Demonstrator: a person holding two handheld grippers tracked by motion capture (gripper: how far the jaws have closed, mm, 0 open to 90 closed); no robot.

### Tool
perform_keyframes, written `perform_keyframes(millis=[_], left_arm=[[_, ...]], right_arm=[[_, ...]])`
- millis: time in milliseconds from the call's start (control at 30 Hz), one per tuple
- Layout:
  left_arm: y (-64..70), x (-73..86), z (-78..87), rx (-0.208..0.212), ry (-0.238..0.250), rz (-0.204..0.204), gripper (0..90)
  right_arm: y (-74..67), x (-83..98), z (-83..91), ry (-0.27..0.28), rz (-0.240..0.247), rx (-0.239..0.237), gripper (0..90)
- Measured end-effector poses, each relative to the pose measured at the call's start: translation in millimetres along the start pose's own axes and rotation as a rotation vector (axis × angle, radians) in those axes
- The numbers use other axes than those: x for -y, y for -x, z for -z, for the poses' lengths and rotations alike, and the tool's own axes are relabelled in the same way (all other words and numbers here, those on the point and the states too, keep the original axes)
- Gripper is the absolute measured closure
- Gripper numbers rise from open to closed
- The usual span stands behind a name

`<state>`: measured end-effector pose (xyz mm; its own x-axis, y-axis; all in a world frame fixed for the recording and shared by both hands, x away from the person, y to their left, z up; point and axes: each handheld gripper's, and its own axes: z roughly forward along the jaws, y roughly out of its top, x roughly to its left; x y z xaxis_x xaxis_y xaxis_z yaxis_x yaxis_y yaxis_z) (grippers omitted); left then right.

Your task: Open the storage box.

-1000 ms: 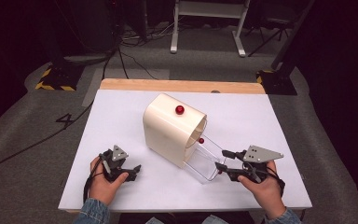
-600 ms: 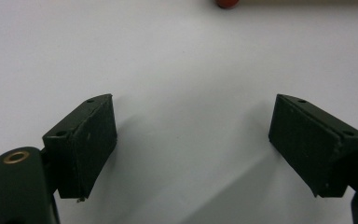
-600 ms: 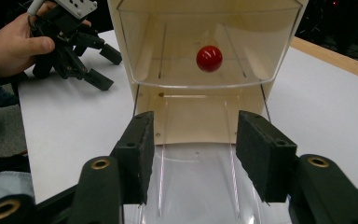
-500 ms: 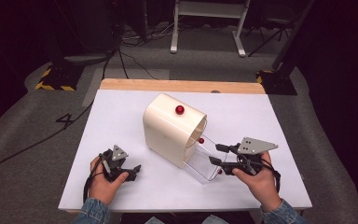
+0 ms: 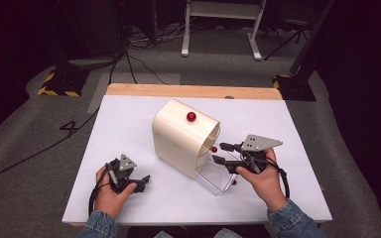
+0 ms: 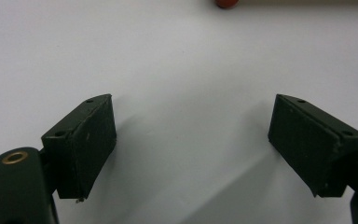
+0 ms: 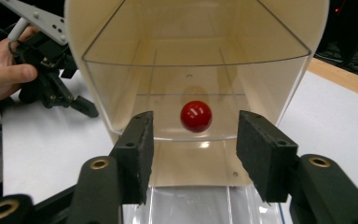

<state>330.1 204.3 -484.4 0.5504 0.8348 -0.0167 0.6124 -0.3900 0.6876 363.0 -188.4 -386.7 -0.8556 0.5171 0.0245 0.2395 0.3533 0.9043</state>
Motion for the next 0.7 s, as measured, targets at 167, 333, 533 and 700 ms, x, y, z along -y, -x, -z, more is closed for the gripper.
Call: perform_keyframes(millis=[167, 333, 533, 700], left_arm=[[0.2, 0.2, 0.0, 0.000, 0.001, 0.000, 15.2], [0.1, 0.2, 0.3, 0.000, -0.001, -0.002, 15.2], [0.1, 0.3, 0.3, 0.000, 0.000, -0.002, 15.2], [0.0, 0.3, 0.3, 0.000, 0.000, -0.003, 15.2]], right_arm=[[0.2, -1.0, -4.4, 0.026, 0.008, -0.002, 55.2], [2.9, 0.4, -8.9, 0.003, 0.027, 0.001, 68.5], [0.8, 0.3, -7.9, 0.005, 0.060, 0.004, 74.2], [-1.7, -0.4, -5.0, 0.011, 0.066, 0.006, 74.3]])
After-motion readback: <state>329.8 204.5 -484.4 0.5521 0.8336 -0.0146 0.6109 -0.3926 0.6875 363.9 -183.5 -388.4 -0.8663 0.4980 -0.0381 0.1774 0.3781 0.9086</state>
